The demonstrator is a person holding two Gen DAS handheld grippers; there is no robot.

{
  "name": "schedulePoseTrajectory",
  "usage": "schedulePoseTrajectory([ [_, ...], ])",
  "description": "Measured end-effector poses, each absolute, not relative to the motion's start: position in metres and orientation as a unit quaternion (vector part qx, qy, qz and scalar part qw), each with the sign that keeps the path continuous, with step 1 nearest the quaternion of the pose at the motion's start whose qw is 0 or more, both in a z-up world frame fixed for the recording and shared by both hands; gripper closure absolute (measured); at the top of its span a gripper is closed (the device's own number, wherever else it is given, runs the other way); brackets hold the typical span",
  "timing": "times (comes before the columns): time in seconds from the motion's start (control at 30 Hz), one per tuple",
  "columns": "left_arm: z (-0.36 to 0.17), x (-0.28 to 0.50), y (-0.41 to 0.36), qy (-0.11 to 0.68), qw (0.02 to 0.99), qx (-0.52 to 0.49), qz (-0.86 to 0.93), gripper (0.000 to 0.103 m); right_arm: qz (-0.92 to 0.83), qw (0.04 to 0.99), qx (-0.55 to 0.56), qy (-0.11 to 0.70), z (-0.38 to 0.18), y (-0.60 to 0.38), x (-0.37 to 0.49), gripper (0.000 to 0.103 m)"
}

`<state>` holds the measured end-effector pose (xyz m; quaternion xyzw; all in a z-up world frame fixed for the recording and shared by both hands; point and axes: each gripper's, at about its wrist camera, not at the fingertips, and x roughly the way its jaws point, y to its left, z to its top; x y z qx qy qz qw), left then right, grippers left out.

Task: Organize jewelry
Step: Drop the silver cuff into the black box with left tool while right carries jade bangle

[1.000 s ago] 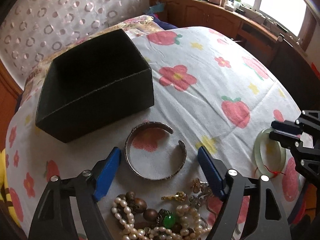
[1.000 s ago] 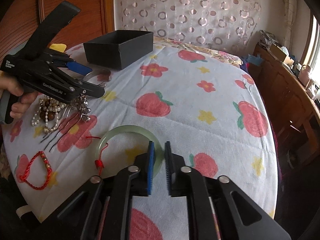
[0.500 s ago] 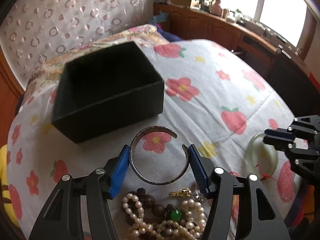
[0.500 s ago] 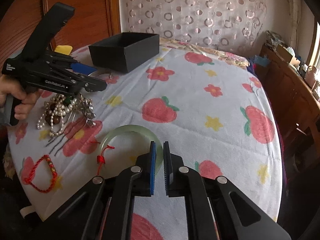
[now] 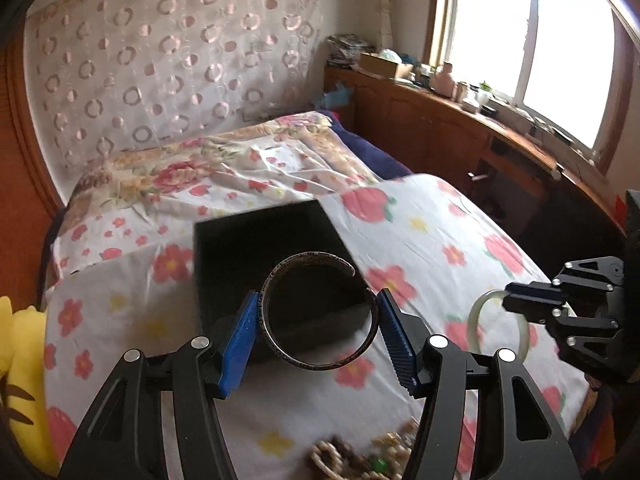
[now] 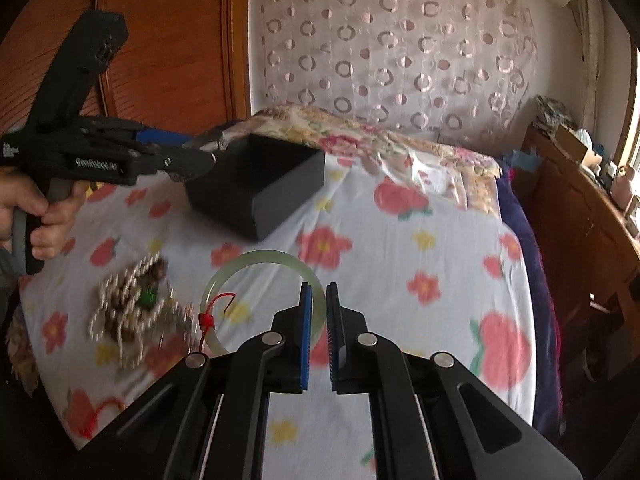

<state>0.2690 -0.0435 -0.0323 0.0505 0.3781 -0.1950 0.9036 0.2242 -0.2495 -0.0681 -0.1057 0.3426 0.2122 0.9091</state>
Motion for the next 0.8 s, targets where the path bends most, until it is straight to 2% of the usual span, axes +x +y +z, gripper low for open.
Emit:
schedulePoseTrajectory([
  [0.4,-0.064,0.322,-0.024,0.406,0.895,0.033,-0.180,0.046,0.232,0.908,-0.119,0.327,-0.047,-0.220,0.297,0.095],
  [0.6,-0.051,0.319,-0.003,0.378,0.909,0.012,-0.174,0.035,0.243,0.904,-0.122,0.331,-0.052,-0.204,0.324,0.095],
  [0.7,-0.041,0.313,0.013,0.358,0.919,0.001,-0.164,0.025,0.251,0.901,-0.118,0.333,-0.056,-0.195,0.335,0.095],
  [0.8,-0.035,0.306,0.027,0.349,0.924,0.003,-0.153,0.022,0.262,0.898,-0.120,0.333,-0.059,-0.182,0.344,0.095],
])
